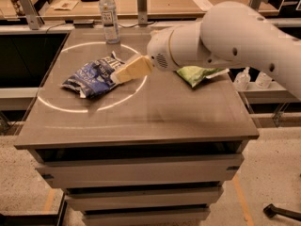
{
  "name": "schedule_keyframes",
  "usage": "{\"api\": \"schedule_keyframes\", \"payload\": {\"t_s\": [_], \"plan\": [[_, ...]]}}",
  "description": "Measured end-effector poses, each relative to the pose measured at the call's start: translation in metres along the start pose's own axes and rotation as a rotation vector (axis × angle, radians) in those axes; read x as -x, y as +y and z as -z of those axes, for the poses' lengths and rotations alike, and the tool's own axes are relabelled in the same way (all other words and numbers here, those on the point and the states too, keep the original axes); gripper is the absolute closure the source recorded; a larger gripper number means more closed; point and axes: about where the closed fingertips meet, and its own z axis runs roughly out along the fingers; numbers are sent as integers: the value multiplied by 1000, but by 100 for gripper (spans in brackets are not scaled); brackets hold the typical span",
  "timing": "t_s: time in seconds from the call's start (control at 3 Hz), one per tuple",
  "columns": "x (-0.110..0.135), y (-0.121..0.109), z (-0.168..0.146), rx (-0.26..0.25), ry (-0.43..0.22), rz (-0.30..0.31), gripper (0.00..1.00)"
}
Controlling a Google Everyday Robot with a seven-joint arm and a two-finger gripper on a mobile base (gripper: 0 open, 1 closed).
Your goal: Move blue chip bag near blue plastic bottle
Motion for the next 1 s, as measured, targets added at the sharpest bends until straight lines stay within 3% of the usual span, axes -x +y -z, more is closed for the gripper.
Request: {"api": "schedule_keyframes", "payload": {"t_s": [0.33,1.0], "plan": [[1,-4,-27,58,-24,11,0],[10,22,-82,244,-55,70,0]]}}
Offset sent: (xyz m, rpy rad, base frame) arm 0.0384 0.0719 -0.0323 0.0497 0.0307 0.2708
